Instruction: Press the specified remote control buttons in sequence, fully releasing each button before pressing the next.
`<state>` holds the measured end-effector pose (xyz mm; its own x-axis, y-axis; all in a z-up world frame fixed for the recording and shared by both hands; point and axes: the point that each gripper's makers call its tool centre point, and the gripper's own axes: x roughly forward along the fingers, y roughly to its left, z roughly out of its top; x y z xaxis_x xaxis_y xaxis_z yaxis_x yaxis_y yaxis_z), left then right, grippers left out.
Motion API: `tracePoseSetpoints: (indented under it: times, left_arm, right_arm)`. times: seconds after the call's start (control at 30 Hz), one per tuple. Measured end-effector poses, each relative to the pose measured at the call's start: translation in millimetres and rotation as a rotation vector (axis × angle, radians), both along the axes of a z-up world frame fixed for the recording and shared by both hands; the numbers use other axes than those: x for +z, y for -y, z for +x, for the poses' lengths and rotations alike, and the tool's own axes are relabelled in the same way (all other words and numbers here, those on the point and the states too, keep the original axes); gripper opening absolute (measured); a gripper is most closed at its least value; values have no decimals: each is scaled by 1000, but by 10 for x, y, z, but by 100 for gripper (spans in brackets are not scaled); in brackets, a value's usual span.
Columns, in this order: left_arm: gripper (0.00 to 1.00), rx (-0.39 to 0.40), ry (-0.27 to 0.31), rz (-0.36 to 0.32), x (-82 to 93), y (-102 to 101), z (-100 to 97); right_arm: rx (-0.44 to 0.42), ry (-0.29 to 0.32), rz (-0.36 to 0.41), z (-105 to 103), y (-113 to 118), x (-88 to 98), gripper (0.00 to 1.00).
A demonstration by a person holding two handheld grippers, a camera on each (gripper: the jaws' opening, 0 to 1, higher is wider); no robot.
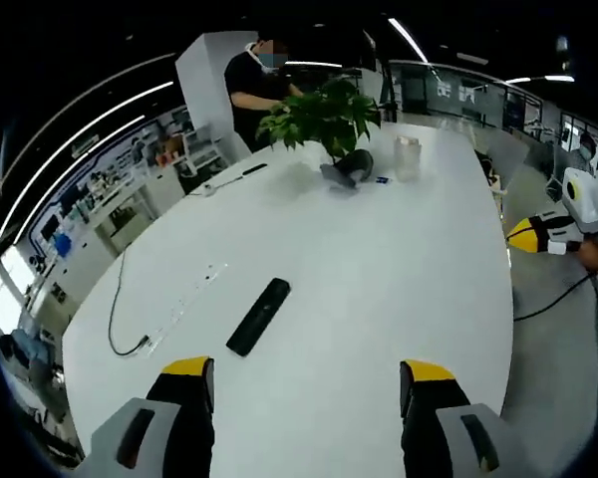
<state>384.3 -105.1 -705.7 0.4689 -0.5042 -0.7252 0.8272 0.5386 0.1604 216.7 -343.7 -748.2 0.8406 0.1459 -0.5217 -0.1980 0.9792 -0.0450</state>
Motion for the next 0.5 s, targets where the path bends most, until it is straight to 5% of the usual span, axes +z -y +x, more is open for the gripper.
tracePoseSetpoints:
  times: [0.5]
  left_arm:
    - [76, -85, -98, 91, -190, 102, 407]
  right_arm:
    - [41, -100, -103, -44, -33, -214, 0]
